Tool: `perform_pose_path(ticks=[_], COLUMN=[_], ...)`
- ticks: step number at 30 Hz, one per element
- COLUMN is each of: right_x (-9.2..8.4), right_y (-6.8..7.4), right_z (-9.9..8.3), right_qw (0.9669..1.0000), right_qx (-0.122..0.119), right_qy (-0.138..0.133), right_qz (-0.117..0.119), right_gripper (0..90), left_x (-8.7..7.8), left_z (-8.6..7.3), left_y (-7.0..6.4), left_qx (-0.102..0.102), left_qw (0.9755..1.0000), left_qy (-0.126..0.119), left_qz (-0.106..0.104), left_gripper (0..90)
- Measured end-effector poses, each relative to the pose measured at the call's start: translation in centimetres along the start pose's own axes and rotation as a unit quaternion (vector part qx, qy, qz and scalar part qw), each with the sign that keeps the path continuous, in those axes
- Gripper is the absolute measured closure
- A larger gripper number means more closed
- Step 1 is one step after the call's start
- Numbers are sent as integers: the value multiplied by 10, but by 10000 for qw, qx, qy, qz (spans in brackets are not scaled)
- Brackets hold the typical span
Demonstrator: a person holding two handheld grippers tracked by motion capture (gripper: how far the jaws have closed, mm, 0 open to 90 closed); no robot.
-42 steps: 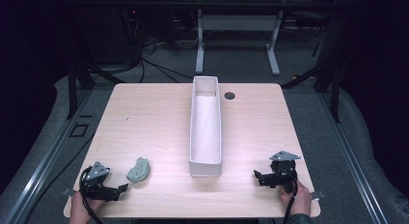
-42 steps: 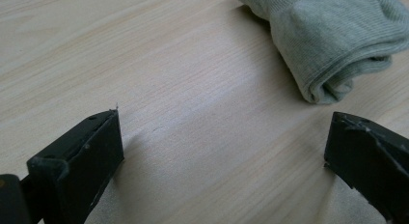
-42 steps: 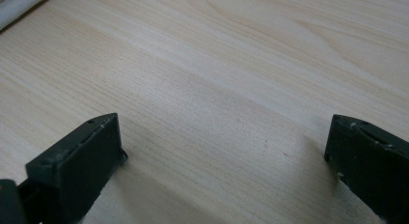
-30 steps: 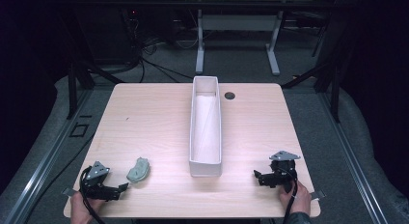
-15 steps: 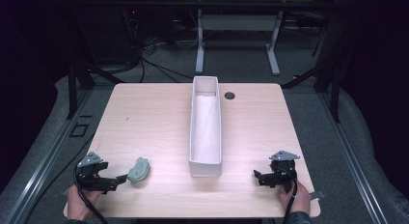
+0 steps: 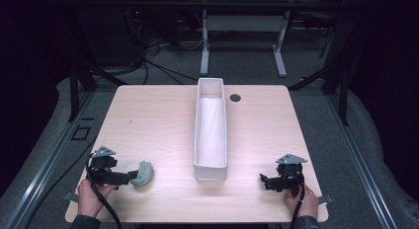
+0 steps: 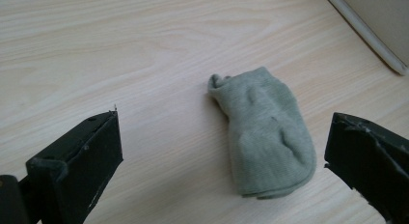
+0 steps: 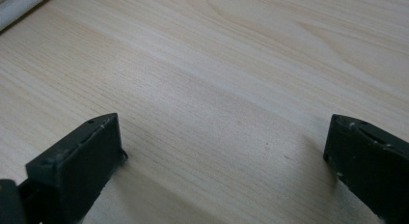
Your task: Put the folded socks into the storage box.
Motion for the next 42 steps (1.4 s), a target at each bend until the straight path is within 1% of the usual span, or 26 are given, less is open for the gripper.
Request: perform_pose_path(ticks=[1,2,3,5,6,8,9,10,12,15,16,18,19,21,22,23,27,28,29,30,32,36,37,38,39,42], right_x=[0,0,0,0,0,0,0,0,0,0,0,0,0,0,0,0,0,0,0,0,0,0,0,0,0,0], right_y=[0,0,0,0,0,0,0,0,0,0,0,0,0,0,0,0,0,0,0,0,0,0,0,0,0,0], right_z=[0,0,0,0,0,0,0,0,0,0,0,0,0,0,0,0,0,0,0,0,0,0,0,0,0,0], right_qw=[10000,10000,10000,10000,10000,10000,10000,10000,10000,10000,10000,10000,10000,10000,10000,10000,10000,10000,10000,10000,10000,10000,10000,10000,10000,10000], right_qx=[0,-1,-1,0,0,0,0,0,1,0,0,1,0,-1,0,0,0,0,-1,-1,1,1,1,0,1,-5], right_qy=[0,-1,-1,1,0,1,1,0,0,-1,-1,1,0,0,1,1,0,-1,0,0,-2,-1,-1,0,-1,1], right_qz=[-1,0,0,-1,0,0,0,-1,-2,0,0,0,-1,0,0,0,0,1,0,0,0,1,1,1,0,-9], right_gripper=[0,0,0,0,0,0,0,0,0,0,0,0,0,0,0,0,0,0,0,0,0,0,0,0,0,0], left_x=[2,5,7,11,13,17,19,20,24,29,31,36,38,42,42,43,43,43,43,43,43,43,43,43,43,43], left_z=[2,3,5,7,7,8,8,8,7,4,3,0,-1,-3,-3,-3,-1,-1,-1,-1,-2,-2,-2,-2,-2,-2], left_y=[-1,-3,-4,-6,-6,-8,-8,-9,-10,-11,-11,-13,-14,-16,-17,-18,-24,-25,-26,-27,-29,-33,-34,-35,-35,-36], left_qx=[31,59,47,51,16,-117,-144,-161,-179,-191,-168,-151,-131,-76,-66,-44,146,201,213,233,312,490,514,579,572,654], left_qw=[10000,9999,9999,9998,9998,9996,9995,9994,9990,9982,9979,9973,9970,9969,9969,9971,9975,9974,9975,9976,9975,9970,9969,9965,9967,9959], left_qy=[42,75,100,152,187,227,261,301,413,572,628,714,764,787,780,760,696,684,670,646,617,602,599,598,580,620], left_qz=[-12,-41,-64,-82,-71,-81,-64,-36,-20,-1,-20,10,4,-9,-46,-59,-57,-74,-103,-105,-106,-27,-13,-21,-3,26], left_gripper=[35,98,98,131,150,162,162,190,198,255,255,268,282,319,358,358,491,511,556,556,587,631,631,635,638,640])
Point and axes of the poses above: each handheld gripper's, and its own axes: x roughly forward along the jaws, z roughly out of its top, y roughly to its left, the point moved 5 cm from there along x, roughly forward along the jaws, and after that the axes turned 11 degrees about x, right-handed, at the moved point
